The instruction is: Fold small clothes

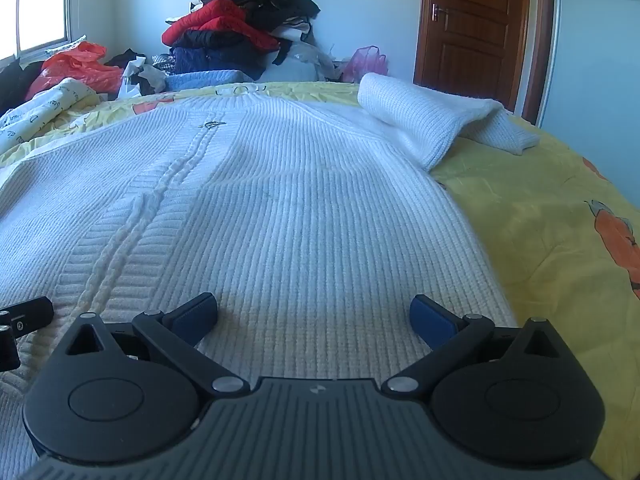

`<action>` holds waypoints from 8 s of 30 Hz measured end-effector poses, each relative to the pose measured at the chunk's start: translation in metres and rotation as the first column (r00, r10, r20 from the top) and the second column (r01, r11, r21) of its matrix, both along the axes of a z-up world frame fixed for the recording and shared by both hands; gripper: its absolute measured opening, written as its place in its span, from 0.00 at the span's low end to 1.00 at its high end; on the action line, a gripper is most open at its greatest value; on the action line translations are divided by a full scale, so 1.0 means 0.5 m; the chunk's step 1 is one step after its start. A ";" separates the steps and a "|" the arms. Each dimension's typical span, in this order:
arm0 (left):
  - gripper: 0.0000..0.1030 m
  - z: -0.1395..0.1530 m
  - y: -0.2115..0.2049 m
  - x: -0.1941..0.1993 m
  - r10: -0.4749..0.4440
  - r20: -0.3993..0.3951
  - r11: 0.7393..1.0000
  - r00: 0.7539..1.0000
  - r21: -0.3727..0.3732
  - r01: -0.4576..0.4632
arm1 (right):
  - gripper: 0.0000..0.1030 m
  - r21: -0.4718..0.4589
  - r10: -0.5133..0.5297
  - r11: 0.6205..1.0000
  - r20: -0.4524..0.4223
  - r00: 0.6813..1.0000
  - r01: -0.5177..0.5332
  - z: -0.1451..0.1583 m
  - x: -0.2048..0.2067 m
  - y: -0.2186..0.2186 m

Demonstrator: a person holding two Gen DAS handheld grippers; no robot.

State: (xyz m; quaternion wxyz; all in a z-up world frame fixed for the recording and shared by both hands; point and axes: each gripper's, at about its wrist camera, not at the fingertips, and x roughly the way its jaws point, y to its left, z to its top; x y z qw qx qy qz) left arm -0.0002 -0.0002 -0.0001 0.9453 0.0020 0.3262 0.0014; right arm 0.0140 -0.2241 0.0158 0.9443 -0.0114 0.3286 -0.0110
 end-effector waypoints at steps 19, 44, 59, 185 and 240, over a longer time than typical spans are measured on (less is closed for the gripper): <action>1.00 0.001 0.002 0.000 0.003 0.003 1.000 1.000 0.000 -0.003 | 1.00 -0.001 0.000 1.000 0.003 1.000 0.000 -0.005 -0.004 0.007; 1.00 -0.002 -0.003 -0.005 -0.006 0.003 1.000 1.000 0.009 0.006 | 1.00 -0.001 0.001 1.000 0.005 1.000 -0.001 -0.003 -0.004 0.004; 1.00 -0.002 -0.002 -0.005 -0.006 0.004 1.000 1.000 0.007 0.006 | 1.00 -0.001 0.000 1.000 0.005 1.000 0.000 -0.001 -0.004 0.001; 1.00 0.124 -0.020 0.286 -0.189 -0.143 0.815 0.972 -0.575 0.073 | 0.60 0.807 0.025 0.581 0.114 0.993 -0.108 -0.033 0.177 -0.234; 0.57 0.112 0.123 0.310 0.168 0.071 0.972 0.983 -0.176 -0.153 | 0.72 0.579 -0.126 0.814 0.256 0.958 -0.048 0.046 0.194 -0.196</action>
